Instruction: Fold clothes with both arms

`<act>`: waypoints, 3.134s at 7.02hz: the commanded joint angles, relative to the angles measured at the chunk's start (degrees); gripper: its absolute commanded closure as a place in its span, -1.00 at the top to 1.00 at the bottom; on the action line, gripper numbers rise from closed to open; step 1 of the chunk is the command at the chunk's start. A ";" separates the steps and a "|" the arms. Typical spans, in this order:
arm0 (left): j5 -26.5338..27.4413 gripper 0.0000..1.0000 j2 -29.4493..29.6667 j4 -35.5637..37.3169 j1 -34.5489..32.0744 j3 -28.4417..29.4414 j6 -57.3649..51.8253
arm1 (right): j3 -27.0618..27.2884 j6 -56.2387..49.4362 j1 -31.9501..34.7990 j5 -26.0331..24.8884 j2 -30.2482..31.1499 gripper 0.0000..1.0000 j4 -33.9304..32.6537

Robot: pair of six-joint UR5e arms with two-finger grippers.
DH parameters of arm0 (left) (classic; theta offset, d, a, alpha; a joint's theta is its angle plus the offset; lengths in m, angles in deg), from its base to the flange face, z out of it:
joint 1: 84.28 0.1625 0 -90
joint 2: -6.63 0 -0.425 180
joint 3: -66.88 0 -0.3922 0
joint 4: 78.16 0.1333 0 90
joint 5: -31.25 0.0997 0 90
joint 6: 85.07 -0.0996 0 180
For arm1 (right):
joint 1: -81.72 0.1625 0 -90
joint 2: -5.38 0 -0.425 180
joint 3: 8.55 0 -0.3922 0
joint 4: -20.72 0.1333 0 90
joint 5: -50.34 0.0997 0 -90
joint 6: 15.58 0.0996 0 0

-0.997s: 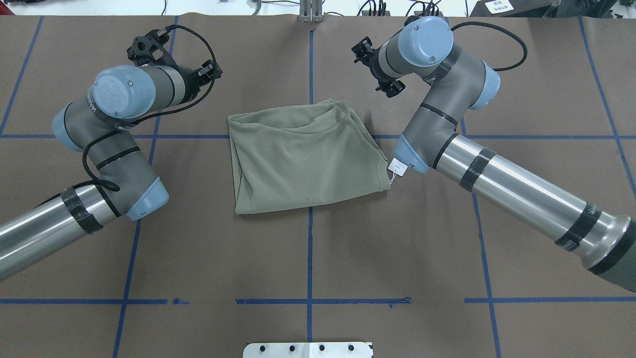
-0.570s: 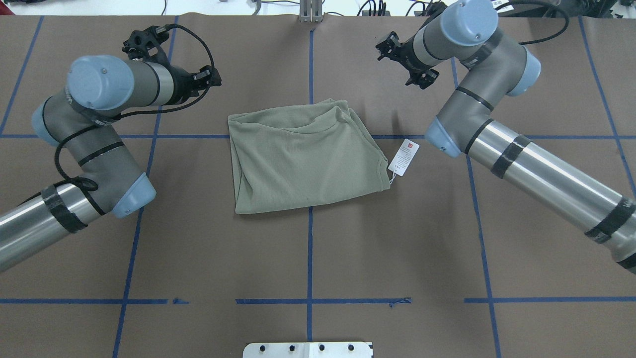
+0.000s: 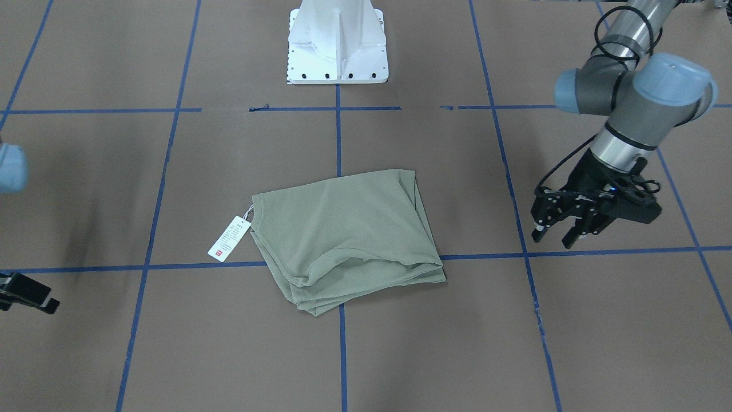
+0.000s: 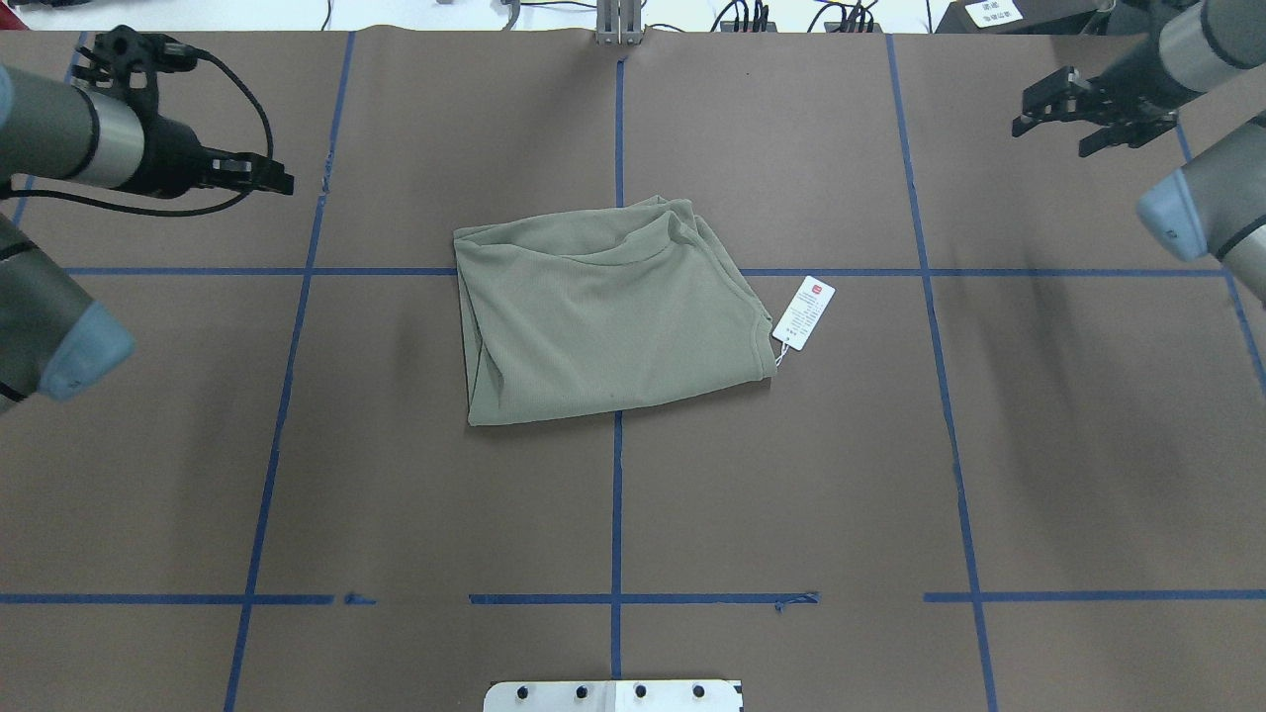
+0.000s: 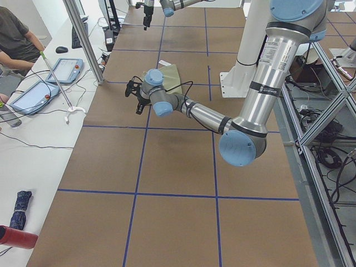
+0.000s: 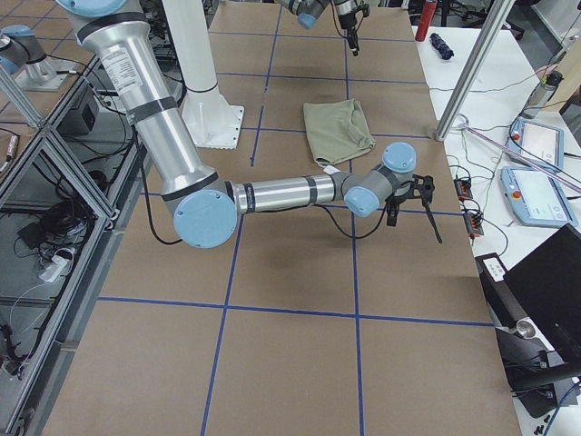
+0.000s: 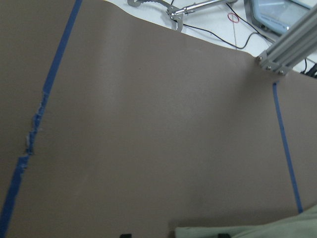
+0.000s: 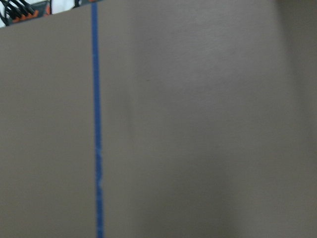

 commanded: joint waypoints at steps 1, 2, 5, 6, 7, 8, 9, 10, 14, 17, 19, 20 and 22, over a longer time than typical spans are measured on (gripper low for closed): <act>-10.04 0.32 -1.99 12.82 -12.52 -0.33 -23.81 | 0.46 -30.27 8.69 1.30 2.16 1.00 -17.76; -13.83 0.34 -3.30 18.29 -18.94 0.72 -35.15 | 2.46 -38.24 12.04 1.04 5.39 1.00 -22.81; -18.62 0.99 -8.13 22.65 -26.64 0.38 -41.50 | 10.72 -42.80 15.76 0.51 16.82 1.00 -23.21; -18.18 1.00 -8.23 22.91 -27.60 0.03 -41.50 | 13.61 -42.81 15.85 0.77 20.07 1.00 -23.30; -18.18 1.00 -9.02 24.48 -28.40 -1.11 -41.68 | 16.95 -42.81 16.03 0.60 22.97 1.00 -23.30; -18.09 1.00 -12.33 26.06 -28.75 -5.73 -42.81 | 19.68 -42.72 16.73 0.95 23.78 1.00 -25.04; -18.09 1.00 -13.15 30.17 -28.76 -9.00 -42.82 | 22.84 -42.80 16.39 0.61 23.53 1.00 -31.67; -18.35 1.00 -17.59 31.60 -28.15 -11.38 -42.82 | 25.83 -42.72 16.38 0.25 23.53 1.00 -35.21; -17.92 1.00 -17.47 29.61 -27.53 -4.73 -42.47 | 25.60 -42.10 13.22 -3.18 23.70 1.00 -35.69; -16.69 1.00 -17.29 29.60 -27.79 -5.60 -40.19 | 23.75 -42.54 13.31 -2.39 23.36 1.00 -35.69; -15.80 1.00 -17.90 29.51 -27.70 -5.95 -40.19 | 22.79 -42.54 13.31 -2.82 22.91 1.00 -35.61; -15.80 1.00 -17.29 29.86 -27.70 -5.87 -40.18 | 22.61 -42.63 13.31 -2.65 22.48 1.00 -35.69; -15.89 1.00 -17.20 31.08 -27.70 -6.39 -40.10 | 23.22 -41.93 13.31 -2.65 22.47 1.00 -35.60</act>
